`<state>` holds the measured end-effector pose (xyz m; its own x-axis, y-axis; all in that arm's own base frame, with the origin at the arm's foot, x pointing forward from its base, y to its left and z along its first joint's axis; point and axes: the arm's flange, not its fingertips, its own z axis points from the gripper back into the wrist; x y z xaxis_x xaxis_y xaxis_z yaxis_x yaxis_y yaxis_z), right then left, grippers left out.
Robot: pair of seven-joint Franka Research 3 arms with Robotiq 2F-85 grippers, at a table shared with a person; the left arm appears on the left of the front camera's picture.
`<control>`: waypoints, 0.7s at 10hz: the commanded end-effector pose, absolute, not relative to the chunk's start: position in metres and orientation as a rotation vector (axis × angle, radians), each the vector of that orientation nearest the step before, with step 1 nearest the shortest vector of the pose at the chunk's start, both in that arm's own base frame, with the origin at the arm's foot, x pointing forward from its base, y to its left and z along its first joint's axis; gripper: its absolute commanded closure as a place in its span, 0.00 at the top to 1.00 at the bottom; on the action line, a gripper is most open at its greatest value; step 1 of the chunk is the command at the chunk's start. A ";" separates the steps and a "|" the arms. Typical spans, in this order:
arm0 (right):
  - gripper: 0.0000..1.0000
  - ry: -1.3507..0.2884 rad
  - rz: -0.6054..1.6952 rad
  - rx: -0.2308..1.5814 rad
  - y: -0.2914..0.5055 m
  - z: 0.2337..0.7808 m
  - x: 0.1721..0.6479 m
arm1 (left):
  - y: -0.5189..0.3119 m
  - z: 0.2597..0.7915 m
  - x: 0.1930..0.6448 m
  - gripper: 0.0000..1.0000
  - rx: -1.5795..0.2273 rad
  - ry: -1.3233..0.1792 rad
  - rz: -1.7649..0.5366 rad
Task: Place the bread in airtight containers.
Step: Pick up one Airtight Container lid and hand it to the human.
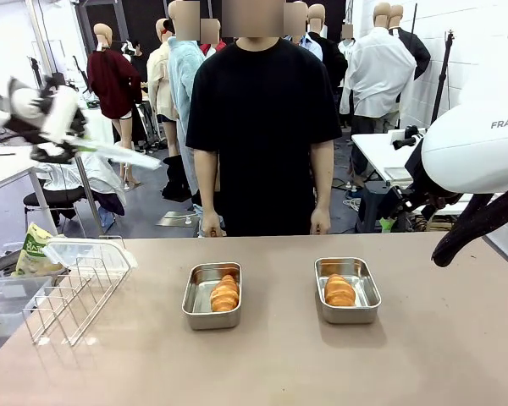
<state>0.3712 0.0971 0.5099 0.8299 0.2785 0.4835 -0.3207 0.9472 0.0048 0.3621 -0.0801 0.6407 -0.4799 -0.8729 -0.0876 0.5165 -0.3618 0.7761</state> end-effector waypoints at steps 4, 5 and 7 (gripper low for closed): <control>1.00 -0.497 0.319 0.085 0.097 0.510 0.371 | -0.178 0.634 0.422 0.00 0.704 -1.017 -2.092; 1.00 -0.497 0.319 0.085 0.097 0.510 0.371 | -0.194 0.633 0.430 0.00 0.705 -1.016 -2.116; 1.00 -0.497 0.319 0.085 0.097 0.510 0.371 | -0.223 0.626 0.443 0.00 0.684 -1.007 -2.162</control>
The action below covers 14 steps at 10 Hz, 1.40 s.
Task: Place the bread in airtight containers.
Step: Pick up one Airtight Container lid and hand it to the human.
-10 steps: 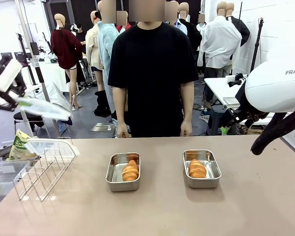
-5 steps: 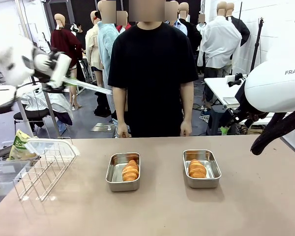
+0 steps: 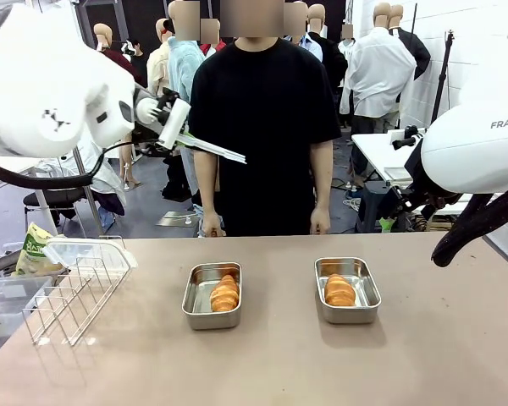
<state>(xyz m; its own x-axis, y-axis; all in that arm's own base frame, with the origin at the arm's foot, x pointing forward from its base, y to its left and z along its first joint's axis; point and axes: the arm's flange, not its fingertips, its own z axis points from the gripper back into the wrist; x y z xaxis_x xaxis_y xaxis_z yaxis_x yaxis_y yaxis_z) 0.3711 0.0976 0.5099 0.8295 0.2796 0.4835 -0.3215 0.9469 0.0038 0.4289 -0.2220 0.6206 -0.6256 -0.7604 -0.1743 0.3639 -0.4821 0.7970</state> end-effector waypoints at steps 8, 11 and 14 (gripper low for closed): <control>1.00 -0.497 0.319 0.085 0.097 0.510 0.371 | -0.239 0.624 0.469 0.00 0.717 -0.983 -2.109; 1.00 -0.497 0.319 0.085 0.097 0.510 0.371 | -0.236 0.619 0.464 0.00 0.712 -0.960 -2.133; 1.00 -0.497 0.319 0.085 0.097 0.510 0.371 | -0.236 0.619 0.464 0.00 0.712 -0.960 -2.133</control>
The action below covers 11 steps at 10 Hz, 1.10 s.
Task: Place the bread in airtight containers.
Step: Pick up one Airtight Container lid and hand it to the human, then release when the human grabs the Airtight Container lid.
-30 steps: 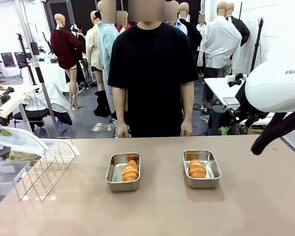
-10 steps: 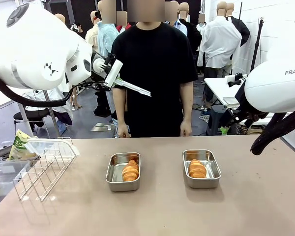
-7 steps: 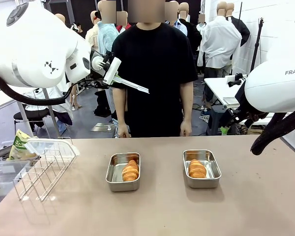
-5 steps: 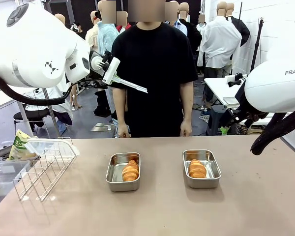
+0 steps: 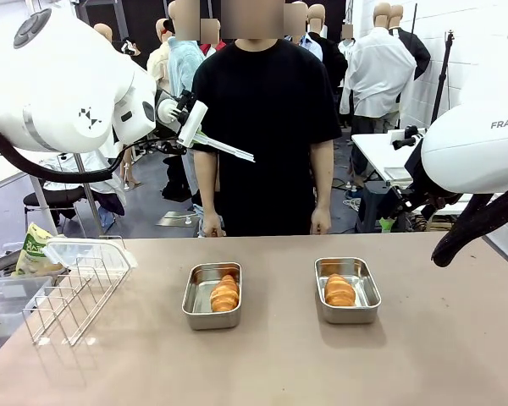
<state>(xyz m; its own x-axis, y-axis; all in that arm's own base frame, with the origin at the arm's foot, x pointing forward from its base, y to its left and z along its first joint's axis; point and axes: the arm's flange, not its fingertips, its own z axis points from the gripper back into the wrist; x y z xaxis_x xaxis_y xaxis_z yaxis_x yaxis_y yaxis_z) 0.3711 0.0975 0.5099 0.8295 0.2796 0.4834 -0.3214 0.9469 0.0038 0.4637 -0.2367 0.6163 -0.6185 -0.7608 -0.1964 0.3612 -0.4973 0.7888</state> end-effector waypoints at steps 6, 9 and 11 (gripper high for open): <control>1.00 -0.497 0.319 0.085 0.097 0.510 0.371 | -0.236 0.619 0.464 0.00 0.712 -0.960 -2.133; 1.00 -0.497 0.319 0.085 0.097 0.510 0.371 | -0.236 0.619 0.464 0.00 0.712 -0.960 -2.133; 1.00 -0.497 0.319 0.085 0.097 0.510 0.371 | -0.236 0.619 0.464 0.00 0.712 -0.960 -2.133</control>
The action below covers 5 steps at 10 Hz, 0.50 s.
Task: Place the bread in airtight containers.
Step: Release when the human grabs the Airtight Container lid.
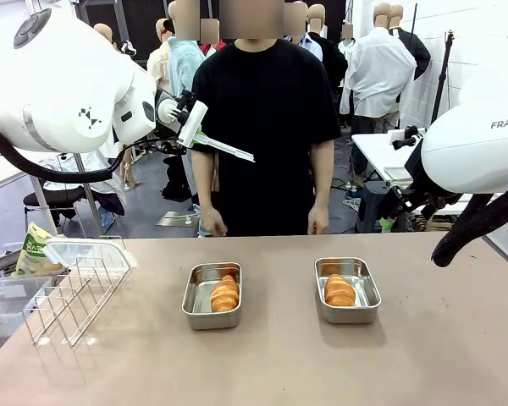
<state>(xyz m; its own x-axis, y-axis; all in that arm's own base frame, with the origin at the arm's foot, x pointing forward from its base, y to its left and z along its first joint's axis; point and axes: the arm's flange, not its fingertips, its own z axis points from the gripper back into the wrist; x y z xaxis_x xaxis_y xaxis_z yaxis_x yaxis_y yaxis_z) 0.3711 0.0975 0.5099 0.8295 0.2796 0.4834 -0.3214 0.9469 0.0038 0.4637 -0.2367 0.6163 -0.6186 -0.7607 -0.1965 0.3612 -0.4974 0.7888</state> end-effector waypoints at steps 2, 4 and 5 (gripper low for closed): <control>1.00 -0.497 0.319 0.085 0.097 0.510 0.371 | -0.236 0.619 0.464 0.00 0.712 -0.960 -2.133; 1.00 -0.497 0.319 0.085 0.097 0.510 0.371 | -0.236 0.619 0.464 0.00 0.712 -0.960 -2.133; 1.00 -0.497 0.319 0.085 0.097 0.510 0.371 | -0.236 0.619 0.464 0.00 0.712 -0.960 -2.133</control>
